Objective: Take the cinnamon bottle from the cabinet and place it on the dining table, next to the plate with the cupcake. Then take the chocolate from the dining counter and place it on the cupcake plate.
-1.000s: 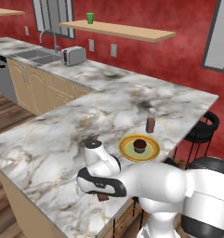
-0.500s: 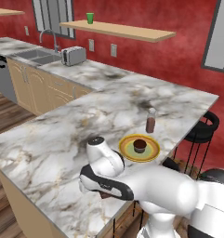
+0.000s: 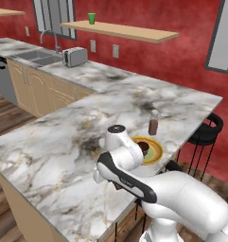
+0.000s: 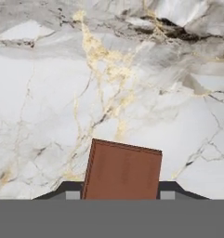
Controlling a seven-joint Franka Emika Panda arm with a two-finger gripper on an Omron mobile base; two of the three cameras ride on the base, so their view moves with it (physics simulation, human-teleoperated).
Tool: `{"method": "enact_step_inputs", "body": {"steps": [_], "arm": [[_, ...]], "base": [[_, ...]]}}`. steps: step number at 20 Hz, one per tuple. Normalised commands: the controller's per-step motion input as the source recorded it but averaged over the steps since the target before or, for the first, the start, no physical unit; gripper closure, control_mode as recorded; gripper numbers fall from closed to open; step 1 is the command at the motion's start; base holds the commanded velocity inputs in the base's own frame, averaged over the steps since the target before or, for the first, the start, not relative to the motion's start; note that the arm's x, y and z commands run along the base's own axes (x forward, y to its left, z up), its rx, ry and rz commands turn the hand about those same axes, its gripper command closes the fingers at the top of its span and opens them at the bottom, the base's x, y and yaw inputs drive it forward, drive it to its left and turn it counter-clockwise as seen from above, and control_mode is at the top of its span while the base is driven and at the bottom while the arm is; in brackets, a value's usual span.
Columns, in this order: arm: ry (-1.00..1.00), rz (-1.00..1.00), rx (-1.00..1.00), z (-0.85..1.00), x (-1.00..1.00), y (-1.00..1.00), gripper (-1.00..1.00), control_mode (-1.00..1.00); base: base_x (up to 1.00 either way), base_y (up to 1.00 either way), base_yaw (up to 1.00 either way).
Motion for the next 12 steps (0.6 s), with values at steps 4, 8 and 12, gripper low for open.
{"method": "enact_step_inputs", "body": {"steps": [4,8,12], "arm": [[0.0,-0.16,0.0,0.23,0.32,-0.41,1.0,-1.0],[0.0,-0.24,0.0,0.18,0.3,-0.34,1.0,-1.0],[0.0,-0.23,-0.03,0.18,0.28,-0.36,1.0,-1.0]], "base": [[0.0,0.0,0.0],[0.0,0.0,0.0],[0.0,0.0,0.0]]}}
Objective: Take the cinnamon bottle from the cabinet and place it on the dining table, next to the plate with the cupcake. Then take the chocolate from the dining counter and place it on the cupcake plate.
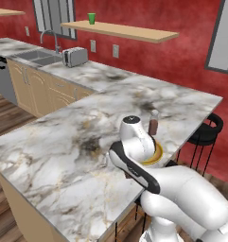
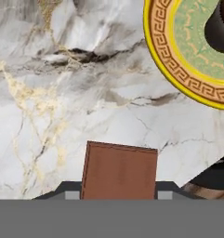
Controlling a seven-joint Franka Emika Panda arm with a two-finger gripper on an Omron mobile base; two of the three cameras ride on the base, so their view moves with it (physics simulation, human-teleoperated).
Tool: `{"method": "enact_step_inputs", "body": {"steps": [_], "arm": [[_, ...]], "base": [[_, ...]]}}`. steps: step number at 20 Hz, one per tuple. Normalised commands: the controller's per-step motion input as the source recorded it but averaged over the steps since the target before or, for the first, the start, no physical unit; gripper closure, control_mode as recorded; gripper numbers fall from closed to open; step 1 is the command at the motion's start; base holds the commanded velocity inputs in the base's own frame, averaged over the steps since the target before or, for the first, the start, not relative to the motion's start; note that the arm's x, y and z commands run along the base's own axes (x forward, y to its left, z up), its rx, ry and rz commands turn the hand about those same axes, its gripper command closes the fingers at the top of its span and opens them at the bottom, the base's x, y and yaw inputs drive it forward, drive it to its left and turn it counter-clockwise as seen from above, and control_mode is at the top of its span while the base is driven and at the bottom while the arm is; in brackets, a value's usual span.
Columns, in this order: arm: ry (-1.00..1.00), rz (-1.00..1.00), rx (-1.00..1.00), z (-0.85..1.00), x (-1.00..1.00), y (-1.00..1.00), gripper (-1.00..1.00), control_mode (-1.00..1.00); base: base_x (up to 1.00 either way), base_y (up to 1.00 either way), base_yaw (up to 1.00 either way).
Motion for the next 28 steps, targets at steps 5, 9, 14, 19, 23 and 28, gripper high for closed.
{"method": "enact_step_inputs", "body": {"steps": [5,9,14,19,23,28], "arm": [[0.02,-0.26,-0.04,0.22,0.19,-0.4,1.0,-1.0],[0.01,-0.29,-0.09,0.11,0.15,-0.43,1.0,-1.0],[0.0,-0.28,-0.07,0.05,0.01,-0.47,1.0,-1.0],[-0.03,-0.24,-0.03,0.01,0.0,-0.53,1.0,-1.0],[-0.04,-0.22,-0.02,0.0,0.05,-0.54,1.0,-1.0],[-0.06,-0.18,0.0,0.0,0.14,-0.5,1.0,-1.0]], "base": [[0.0,0.0,0.0],[0.0,0.0,0.0],[0.0,0.0,0.0],[0.0,0.0,0.0],[0.0,0.0,0.0],[0.0,0.0,0.0]]}}
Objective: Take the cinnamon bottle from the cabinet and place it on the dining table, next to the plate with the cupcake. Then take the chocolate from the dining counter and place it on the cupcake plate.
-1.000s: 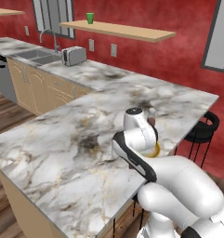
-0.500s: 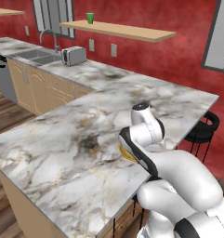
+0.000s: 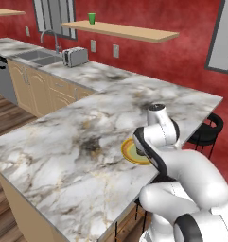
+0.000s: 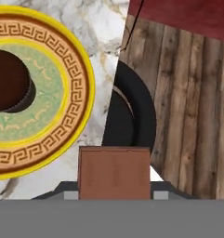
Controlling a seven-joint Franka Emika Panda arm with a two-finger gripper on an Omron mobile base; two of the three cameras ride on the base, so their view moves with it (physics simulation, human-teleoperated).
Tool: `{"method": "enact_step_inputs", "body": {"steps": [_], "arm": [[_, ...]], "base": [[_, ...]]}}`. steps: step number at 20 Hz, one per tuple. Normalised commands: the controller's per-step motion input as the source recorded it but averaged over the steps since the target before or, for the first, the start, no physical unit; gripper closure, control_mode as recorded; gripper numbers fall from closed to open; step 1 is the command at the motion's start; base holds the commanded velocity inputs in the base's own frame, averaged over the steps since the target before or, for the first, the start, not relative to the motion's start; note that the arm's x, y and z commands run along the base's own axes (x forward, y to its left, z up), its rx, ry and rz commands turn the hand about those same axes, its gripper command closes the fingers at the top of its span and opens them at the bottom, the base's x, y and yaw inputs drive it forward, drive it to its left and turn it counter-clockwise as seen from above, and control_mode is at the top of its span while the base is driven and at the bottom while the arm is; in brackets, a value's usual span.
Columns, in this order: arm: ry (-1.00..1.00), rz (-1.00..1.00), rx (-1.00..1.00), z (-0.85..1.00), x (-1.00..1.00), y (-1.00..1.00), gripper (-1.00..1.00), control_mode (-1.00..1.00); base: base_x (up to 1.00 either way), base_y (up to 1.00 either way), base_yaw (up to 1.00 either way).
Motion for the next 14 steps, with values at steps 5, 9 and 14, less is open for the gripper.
{"method": "enact_step_inputs", "body": {"steps": [5,9,14], "arm": [[-0.01,-0.18,-0.04,0.0,0.26,-0.34,1.0,-1.0],[0.0,-0.13,-0.02,0.0,0.39,-0.16,1.0,-1.0],[-0.02,-0.12,0.0,-0.01,0.34,0.0,1.0,-1.0]], "base": [[0.0,0.0,0.0],[0.0,0.0,0.0],[0.0,0.0,0.0]]}}
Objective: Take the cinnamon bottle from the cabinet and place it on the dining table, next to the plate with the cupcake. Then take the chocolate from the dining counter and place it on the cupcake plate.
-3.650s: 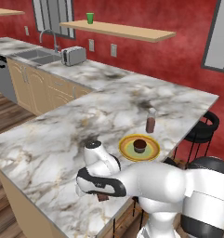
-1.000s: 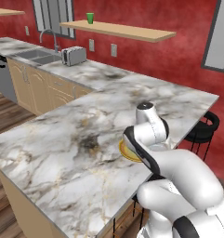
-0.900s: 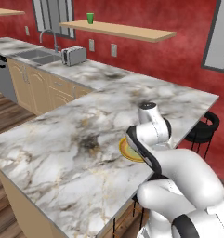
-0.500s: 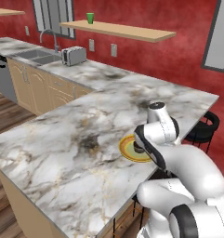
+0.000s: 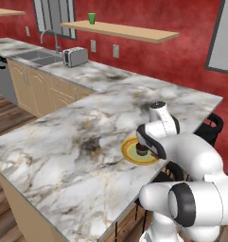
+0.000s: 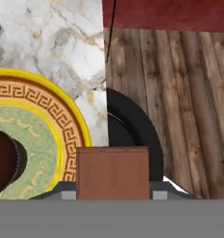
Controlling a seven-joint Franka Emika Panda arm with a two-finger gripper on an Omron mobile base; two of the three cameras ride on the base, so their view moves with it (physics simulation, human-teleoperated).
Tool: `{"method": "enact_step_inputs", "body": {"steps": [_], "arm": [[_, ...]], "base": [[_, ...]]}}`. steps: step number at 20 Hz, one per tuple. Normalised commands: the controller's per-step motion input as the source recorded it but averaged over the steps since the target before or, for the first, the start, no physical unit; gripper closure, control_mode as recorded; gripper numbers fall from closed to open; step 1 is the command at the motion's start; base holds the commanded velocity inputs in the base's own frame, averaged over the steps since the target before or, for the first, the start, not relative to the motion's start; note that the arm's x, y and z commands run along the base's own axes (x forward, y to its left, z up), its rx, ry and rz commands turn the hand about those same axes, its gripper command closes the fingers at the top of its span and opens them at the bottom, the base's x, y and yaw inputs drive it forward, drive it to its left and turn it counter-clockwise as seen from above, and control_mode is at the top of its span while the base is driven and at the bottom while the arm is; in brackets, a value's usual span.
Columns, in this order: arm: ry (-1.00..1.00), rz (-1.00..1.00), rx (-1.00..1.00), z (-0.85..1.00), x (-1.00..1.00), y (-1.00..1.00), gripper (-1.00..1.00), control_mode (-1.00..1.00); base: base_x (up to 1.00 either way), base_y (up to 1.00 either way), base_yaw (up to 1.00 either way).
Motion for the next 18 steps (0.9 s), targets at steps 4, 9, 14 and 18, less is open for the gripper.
{"method": "enact_step_inputs", "body": {"steps": [4,9,14,18], "arm": [[-0.03,-0.1,0.0,-0.05,0.15,0.0,1.0,-1.0],[-0.08,-0.05,-0.03,-0.09,0.04,-0.02,1.0,-1.0],[-0.12,-0.02,-0.06,-0.11,0.0,-0.04,1.0,-1.0],[-0.14,0.0,-0.03,-0.08,-0.05,-0.12,1.0,-1.0]], "base": [[0.0,0.0,0.0],[0.0,0.0,0.0],[0.0,0.0,0.0],[0.0,0.0,0.0]]}}
